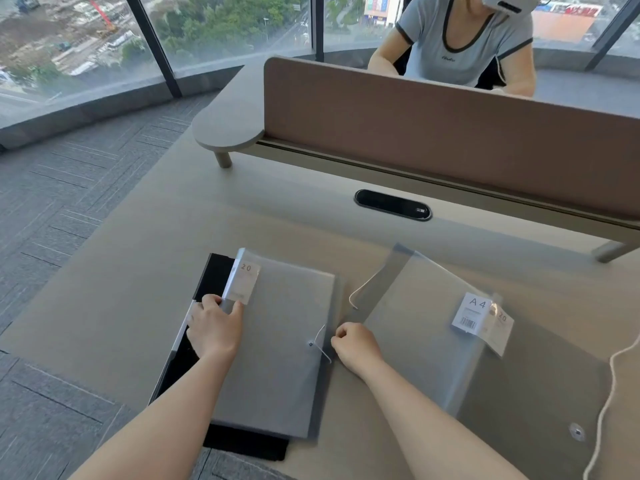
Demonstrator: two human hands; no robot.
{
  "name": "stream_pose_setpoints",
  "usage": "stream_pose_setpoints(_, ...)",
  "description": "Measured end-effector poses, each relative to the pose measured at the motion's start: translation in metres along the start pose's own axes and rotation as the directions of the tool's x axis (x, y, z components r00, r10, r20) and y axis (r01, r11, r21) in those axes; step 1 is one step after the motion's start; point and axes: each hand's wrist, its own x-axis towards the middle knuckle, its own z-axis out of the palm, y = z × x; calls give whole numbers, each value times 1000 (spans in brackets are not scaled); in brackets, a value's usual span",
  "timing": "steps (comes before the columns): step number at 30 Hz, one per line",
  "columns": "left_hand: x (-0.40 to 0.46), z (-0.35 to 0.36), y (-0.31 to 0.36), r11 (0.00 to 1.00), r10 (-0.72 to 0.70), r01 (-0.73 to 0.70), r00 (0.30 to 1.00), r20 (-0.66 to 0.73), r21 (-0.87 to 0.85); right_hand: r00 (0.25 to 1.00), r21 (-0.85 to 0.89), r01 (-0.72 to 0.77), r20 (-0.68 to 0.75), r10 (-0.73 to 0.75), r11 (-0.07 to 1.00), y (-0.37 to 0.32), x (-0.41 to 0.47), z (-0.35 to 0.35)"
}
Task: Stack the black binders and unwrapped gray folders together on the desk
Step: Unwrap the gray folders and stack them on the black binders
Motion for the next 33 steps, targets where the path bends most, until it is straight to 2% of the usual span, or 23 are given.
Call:
stream_pose_setpoints(3,-1,0,6,999,25,-23,999,-36,38,1000,-19,13,-15,-13,1000,2,1,-7)
stream_pose_setpoints(6,-8,5,26,991,122,-119,991,-51,55,997,16,10,-77,-9,1000,10,0,-30)
stream_pose_setpoints(10,-28,29,68,945,325,-327,943,76,23,970,37,-24,-239,33,999,33,2,-74)
stream_pose_setpoints(14,-60,60,108,874,479,-484,848,229,-35,934,78,-75,-345,97,994,62,3,-114)
stream_pose_setpoints(20,-103,101,154,765,607,-637,665,435,-93,881,64,-132,-450,147,989,99,4,-164)
stream_pose_setpoints(27,-131,134,188,678,658,-722,514,550,-136,866,77,-154,-470,172,985,132,18,-200)
stream_pose_setpoints(33,-141,156,205,609,604,-790,403,688,-72,881,32,-185,-438,181,982,147,35,-216)
